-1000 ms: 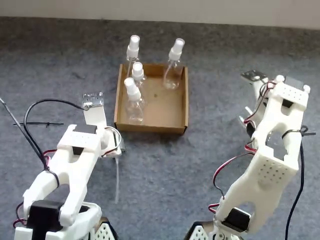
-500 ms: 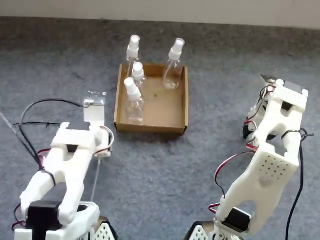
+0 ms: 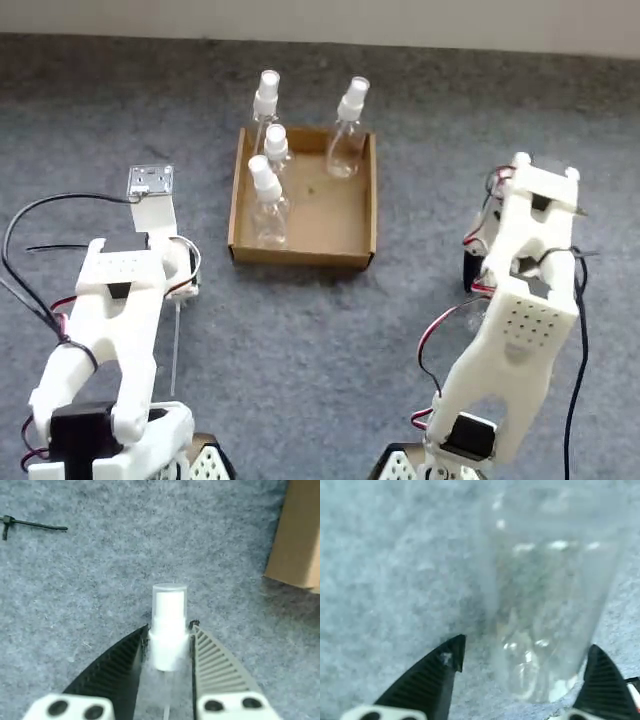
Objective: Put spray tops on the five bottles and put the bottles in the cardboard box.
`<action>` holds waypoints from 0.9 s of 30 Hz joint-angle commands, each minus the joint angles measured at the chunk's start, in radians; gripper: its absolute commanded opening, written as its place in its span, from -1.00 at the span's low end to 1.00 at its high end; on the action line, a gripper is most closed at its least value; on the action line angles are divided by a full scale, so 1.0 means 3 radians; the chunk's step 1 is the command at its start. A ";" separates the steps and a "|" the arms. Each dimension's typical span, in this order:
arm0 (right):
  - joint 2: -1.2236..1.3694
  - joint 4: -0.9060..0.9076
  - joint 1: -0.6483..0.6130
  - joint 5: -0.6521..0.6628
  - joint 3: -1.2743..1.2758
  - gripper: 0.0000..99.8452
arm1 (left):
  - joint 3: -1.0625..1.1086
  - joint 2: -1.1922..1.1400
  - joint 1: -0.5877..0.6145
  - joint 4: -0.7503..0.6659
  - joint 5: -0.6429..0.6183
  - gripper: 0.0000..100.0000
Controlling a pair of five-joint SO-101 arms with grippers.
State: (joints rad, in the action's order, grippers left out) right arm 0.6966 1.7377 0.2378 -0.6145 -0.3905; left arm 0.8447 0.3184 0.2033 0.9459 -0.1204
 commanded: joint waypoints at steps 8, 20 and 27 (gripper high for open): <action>-0.1046 0.0090 0.0049 0.1013 -0.0049 -0.28 | -0.0141 -0.0003 0.0028 0.0010 -0.0005 -0.99; -0.1649 0.0074 0.0299 0.7165 0.0509 -0.28 | -0.0136 -0.0003 0.0028 0.0005 -0.0005 -0.99; -0.1639 0.0038 0.0550 0.8961 0.1184 -0.28 | -0.0130 -0.0003 0.0043 0.0005 -0.0005 -0.99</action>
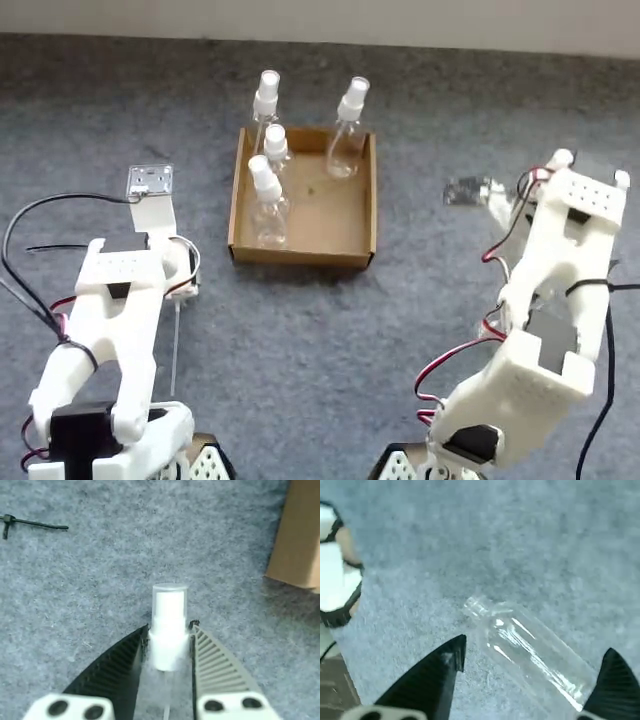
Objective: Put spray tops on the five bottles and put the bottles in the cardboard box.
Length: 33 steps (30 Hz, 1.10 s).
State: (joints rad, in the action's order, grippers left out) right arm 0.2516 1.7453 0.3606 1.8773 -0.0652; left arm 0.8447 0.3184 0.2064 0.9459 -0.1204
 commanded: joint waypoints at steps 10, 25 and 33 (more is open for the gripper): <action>-0.0151 -0.1404 0.0320 0.0869 0.0995 -0.29 | -0.0130 -0.0003 0.0038 0.0010 -0.0005 -0.99; -0.0161 -0.1731 0.0028 -0.2532 0.1271 -0.79 | -0.0136 0.0013 0.0038 0.0005 0.0015 -0.99; -0.0202 -0.1926 -0.0023 -0.3657 0.1261 -0.99 | -0.0453 0.0028 0.0038 0.0056 0.0020 -0.99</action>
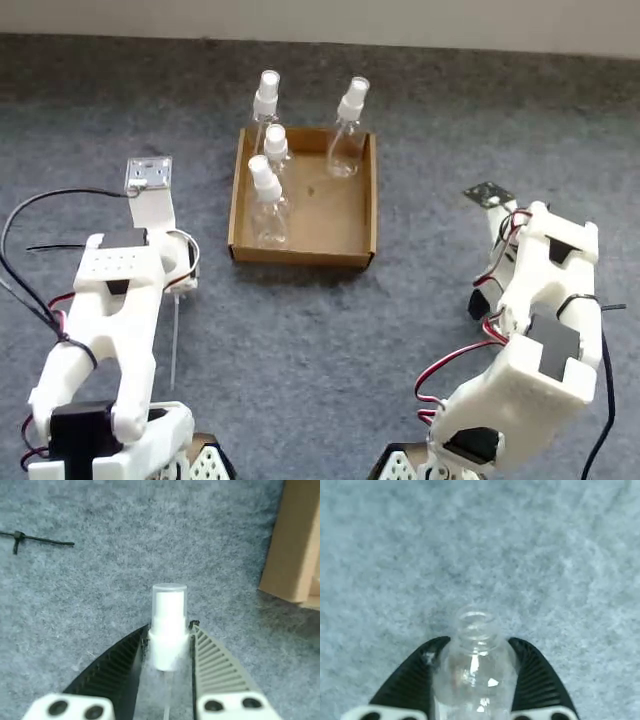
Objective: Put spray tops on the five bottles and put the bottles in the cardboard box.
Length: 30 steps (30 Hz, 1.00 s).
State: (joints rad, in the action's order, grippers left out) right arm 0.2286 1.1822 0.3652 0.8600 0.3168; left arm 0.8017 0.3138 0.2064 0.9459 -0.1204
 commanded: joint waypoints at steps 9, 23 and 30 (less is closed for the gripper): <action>-0.1404 -0.0059 -0.0340 -0.1335 -0.0182 -0.99 | -0.1286 0.0499 0.0018 0.0690 0.0194 -0.99; -0.3491 -0.0228 -0.2539 -0.2450 0.0662 -0.99 | -0.2330 0.2007 -0.0371 0.0844 0.0184 -0.99; -0.4355 -0.1358 -0.3128 -0.2629 0.1977 -0.99 | -0.2744 0.2171 -0.1194 0.0696 -0.0261 -0.99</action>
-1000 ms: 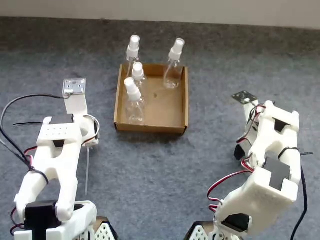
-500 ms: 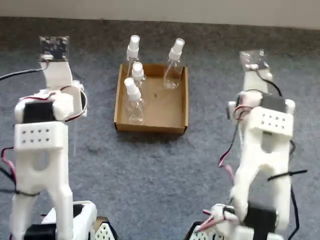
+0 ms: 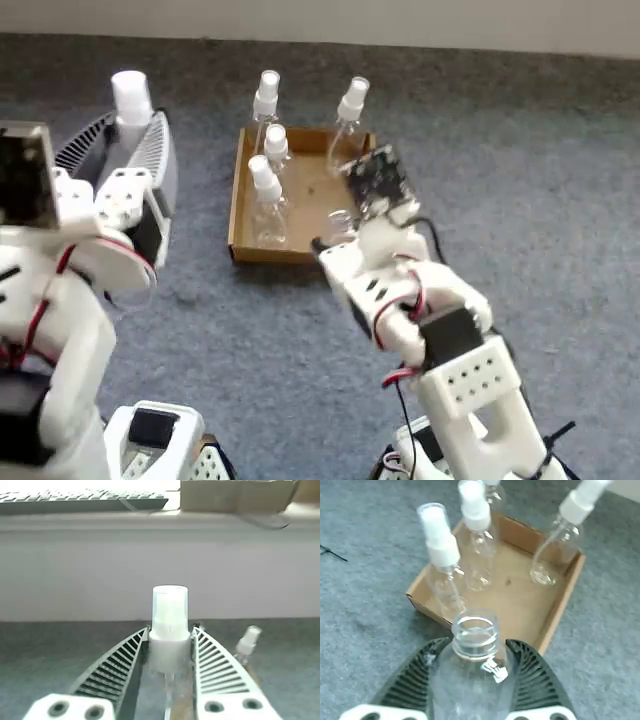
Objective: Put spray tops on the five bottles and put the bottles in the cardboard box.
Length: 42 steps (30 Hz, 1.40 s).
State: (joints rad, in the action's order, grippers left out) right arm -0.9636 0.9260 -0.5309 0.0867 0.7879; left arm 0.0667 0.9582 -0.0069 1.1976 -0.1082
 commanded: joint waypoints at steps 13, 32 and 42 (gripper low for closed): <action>-0.1874 -0.0974 -0.0258 -0.0051 0.1757 -0.99 | 0.0708 0.0013 -0.1547 -0.1514 -0.0348 -0.99; -0.2872 -0.0974 -0.0279 -0.0061 0.2156 -0.99 | 0.1383 0.0049 -0.1941 -0.1780 -0.0338 -0.99; -0.2867 -0.0974 -0.0192 -0.0148 0.2171 -0.99 | 0.0954 0.0028 -0.1972 -0.1780 -0.0348 -0.99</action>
State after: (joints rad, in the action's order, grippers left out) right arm -1.8197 0.6636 -0.6015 0.0468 1.4446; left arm 0.4641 0.9490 -0.5792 0.6866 -0.2018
